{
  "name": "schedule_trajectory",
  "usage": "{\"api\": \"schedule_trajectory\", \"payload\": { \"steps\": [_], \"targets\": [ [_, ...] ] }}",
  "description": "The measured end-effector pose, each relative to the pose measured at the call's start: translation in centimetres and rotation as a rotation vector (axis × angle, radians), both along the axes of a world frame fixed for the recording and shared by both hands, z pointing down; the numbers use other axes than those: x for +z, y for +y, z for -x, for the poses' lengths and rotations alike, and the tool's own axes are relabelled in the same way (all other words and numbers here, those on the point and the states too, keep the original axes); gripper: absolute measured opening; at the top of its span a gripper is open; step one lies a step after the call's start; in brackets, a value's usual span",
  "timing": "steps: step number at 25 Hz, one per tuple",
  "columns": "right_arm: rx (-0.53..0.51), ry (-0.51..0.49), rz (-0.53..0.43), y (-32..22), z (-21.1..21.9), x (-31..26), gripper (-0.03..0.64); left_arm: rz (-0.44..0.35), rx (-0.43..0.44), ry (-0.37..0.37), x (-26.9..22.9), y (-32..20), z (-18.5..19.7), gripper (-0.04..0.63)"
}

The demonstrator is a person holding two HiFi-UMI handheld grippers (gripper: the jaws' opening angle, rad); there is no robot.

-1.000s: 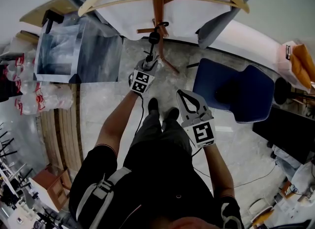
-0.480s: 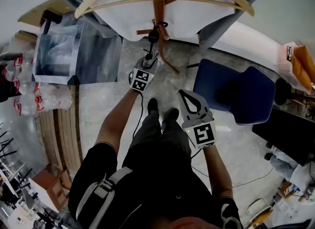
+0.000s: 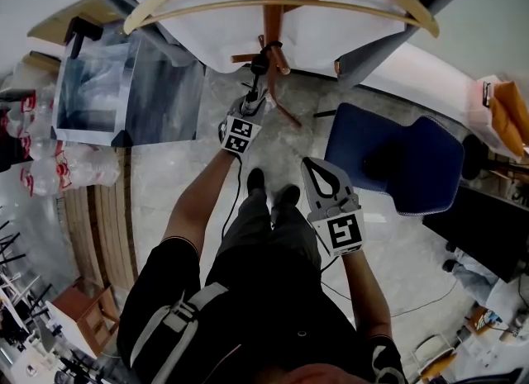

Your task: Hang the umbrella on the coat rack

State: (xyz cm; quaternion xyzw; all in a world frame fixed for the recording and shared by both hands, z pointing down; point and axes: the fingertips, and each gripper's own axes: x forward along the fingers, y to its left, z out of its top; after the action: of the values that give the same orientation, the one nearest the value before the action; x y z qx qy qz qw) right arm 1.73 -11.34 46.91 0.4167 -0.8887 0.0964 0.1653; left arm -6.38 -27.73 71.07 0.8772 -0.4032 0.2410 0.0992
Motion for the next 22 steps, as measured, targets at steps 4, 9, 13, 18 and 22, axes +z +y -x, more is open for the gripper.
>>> {"api": "schedule_trajectory", "payload": {
  "steps": [4,9,13,18,22],
  "targets": [
    [-0.001,0.004,0.009,0.0,0.2,0.6,0.002,-0.012,-0.008,0.003,1.1,-0.7,0.0,0.057],
    [0.003,0.003,0.03,0.1,0.4,1.4,0.002,-0.048,-0.011,0.007,1.7,-1.4,-0.4,0.057],
    [0.004,0.002,0.03,0.0,0.6,1.9,0.002,-0.069,-0.021,0.011,2.0,-2.2,-0.8,0.058],
    [0.004,0.003,0.031,0.0,0.7,2.4,0.002,-0.1,-0.04,0.015,2.1,-3.1,-1.0,0.058],
    [0.008,0.0,0.038,0.1,0.7,2.7,0.002,-0.125,-0.057,0.018,2.3,-3.2,-1.2,0.061]
  ]
}}
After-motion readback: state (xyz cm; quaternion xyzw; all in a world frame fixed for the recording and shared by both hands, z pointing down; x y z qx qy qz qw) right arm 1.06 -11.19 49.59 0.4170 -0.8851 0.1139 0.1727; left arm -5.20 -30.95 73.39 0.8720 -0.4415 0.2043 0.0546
